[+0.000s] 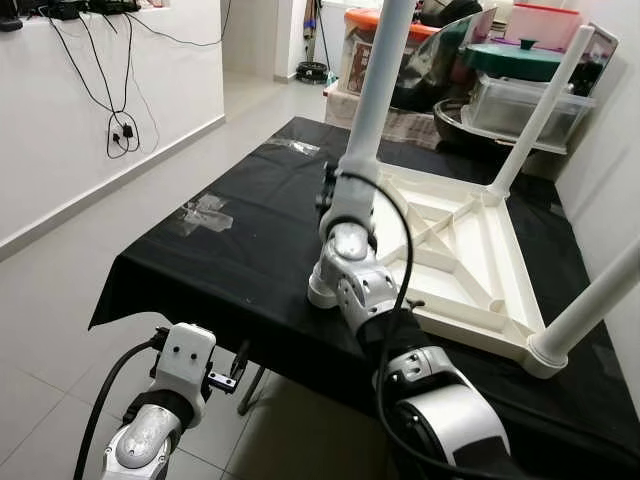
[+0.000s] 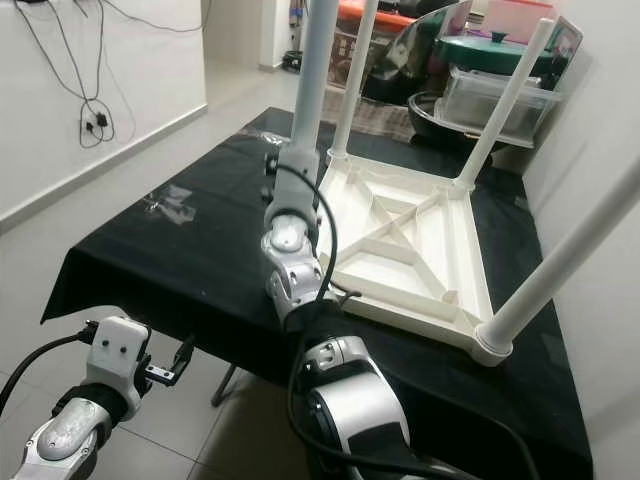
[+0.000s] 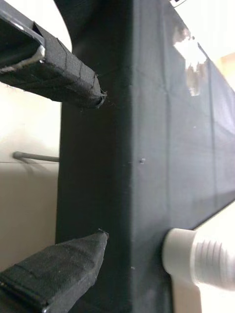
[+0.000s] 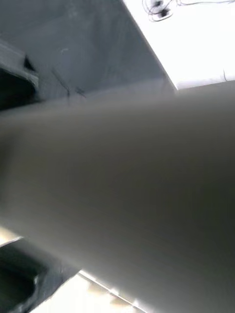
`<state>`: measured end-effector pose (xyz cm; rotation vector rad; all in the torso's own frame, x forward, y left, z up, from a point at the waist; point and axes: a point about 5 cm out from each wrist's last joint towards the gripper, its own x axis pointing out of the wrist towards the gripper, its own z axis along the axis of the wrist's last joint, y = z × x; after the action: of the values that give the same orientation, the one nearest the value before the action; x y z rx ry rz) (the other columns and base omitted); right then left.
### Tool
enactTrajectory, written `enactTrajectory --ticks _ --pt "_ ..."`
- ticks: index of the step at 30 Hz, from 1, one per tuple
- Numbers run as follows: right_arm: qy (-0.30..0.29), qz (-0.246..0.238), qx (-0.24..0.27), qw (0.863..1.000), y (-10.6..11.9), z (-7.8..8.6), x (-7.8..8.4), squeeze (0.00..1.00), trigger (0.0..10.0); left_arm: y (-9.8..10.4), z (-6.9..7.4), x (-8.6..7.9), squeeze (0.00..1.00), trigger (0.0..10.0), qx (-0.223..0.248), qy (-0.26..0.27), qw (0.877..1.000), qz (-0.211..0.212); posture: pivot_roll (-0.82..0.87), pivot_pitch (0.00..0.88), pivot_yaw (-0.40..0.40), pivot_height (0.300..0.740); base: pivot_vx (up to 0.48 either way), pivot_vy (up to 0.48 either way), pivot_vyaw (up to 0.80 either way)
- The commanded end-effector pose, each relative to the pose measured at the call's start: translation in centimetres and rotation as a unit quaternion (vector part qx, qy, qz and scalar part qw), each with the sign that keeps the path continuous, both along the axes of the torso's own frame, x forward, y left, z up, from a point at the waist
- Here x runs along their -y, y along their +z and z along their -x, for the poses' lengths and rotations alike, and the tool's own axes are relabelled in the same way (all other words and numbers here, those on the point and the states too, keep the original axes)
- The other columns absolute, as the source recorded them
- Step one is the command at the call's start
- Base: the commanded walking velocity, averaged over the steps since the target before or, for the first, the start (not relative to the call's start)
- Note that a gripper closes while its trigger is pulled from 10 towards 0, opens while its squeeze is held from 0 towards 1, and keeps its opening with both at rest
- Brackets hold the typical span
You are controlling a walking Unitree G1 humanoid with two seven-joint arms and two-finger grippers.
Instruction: Building children table
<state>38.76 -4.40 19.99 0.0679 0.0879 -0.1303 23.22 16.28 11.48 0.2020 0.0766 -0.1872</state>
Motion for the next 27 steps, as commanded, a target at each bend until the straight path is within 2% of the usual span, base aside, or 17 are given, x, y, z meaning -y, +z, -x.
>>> enactTrajectory --ticks 1,20,27 --pt "0.01 -0.014 -0.002 1.0 -0.1 0.4 -0.9 1.0 10.0 -0.4 0.0 0.3 0.0 10.0 -0.007 -0.005 1.0 0.003 0.13 0.0 -0.123 0.74 0.0 0.0 0.0" --pt "0.038 -0.043 0.052 0.997 3.2 0.4 -0.6 1.0 10.0 -0.4 -0.1 0.2 0.0 10.0 -0.008 -0.007 1.0 0.003 0.13 0.0 -0.113 0.74 0.0 0.0 0.0" --pt "0.061 -0.03 0.063 0.996 4.0 0.1 -0.3 1.0 10.0 -0.4 -0.2 0.3 0.0 10.0 -0.007 -0.01 1.0 0.003 0.12 0.0 -0.111 0.74 0.0 0.0 0.0"
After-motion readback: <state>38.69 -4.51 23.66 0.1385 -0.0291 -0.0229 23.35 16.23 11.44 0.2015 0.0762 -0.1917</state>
